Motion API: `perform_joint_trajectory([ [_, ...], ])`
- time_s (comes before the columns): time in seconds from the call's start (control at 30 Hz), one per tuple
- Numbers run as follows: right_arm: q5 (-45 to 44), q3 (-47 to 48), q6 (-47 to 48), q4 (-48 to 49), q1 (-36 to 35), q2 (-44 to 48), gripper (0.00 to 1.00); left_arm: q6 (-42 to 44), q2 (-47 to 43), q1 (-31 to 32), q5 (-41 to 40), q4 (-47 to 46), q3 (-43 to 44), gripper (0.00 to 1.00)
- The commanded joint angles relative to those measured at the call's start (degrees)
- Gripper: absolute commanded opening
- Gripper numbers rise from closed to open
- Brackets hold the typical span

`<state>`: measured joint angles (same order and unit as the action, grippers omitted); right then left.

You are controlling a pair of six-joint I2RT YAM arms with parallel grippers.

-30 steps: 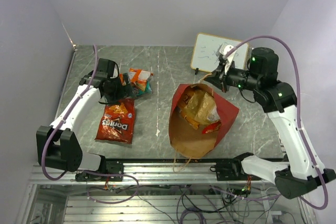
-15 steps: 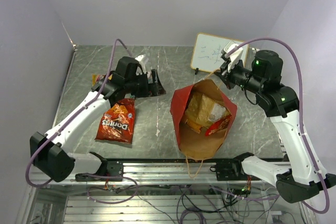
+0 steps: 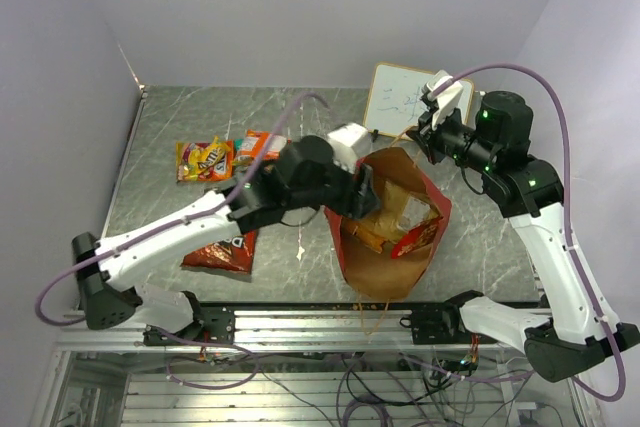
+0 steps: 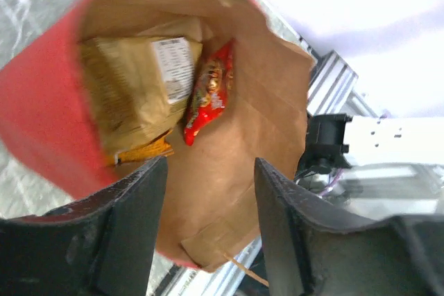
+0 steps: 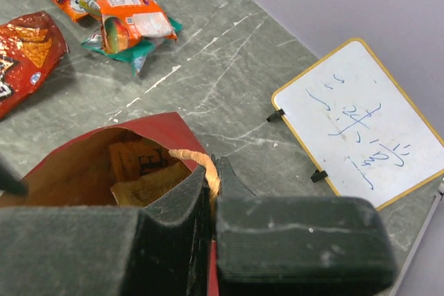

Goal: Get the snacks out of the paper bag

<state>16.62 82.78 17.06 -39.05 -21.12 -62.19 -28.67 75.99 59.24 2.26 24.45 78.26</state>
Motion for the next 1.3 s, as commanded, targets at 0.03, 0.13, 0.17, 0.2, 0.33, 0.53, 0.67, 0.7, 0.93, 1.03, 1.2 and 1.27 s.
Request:
perform_joint_trajectory([
  [0.03,-0.9,0.8,1.3,1.6,-0.1,-0.2,0.00,7.3,9.5,10.0,-9.8,0.7,7.9,0.45],
  [0.13,-1.3,1.2,2.9,0.4,-0.1,-0.1,0.00,8.4,14.9,13.3,-12.6,2.3,11.9,0.35],
  [0.17,-1.3,1.4,3.2,0.2,-0.1,0.0,0.00,8.5,16.2,13.8,-13.1,2.1,12.5,0.35],
  [0.2,-1.3,1.5,3.3,0.1,-0.1,0.0,0.00,8.3,17.8,14.0,-13.8,2.5,12.8,0.34],
  [0.33,-0.8,1.8,2.9,0.7,-0.1,0.4,0.00,7.5,21.3,14.1,-17.2,3.3,12.5,0.27],
  [0.53,-0.8,2.3,2.9,0.6,-0.1,0.7,0.00,8.2,27.9,14.1,-22.4,6.4,14.7,0.27],
  [0.67,-1.3,2.6,3.7,0.0,-0.1,0.7,0.00,8.2,32.4,14.1,-26.7,10.4,18.3,0.41],
  [0.7,-1.4,2.6,3.8,0.1,-0.1,0.7,0.00,8.0,33.4,14.1,-27.8,11.7,19.2,0.44],
  [0.93,-1.1,3.0,2.7,0.3,-0.1,0.9,0.00,6.5,37.0,14.1,-33.8,16.4,22.0,0.70],
  [1.03,-1.1,3.3,2.8,0.2,0.0,0.7,0.00,6.0,37.7,14.0,-36.2,17.7,23.1,0.75],
  [1.2,-1.0,4.1,3.1,-0.1,-0.1,0.3,0.00,3.7,39.4,12.3,-38.6,20.7,24.5,0.78],
  [1.27,-0.9,4.1,3.0,-0.2,-0.1,0.1,0.00,3.4,39.7,11.7,-39.5,20.9,24.7,0.79],
])
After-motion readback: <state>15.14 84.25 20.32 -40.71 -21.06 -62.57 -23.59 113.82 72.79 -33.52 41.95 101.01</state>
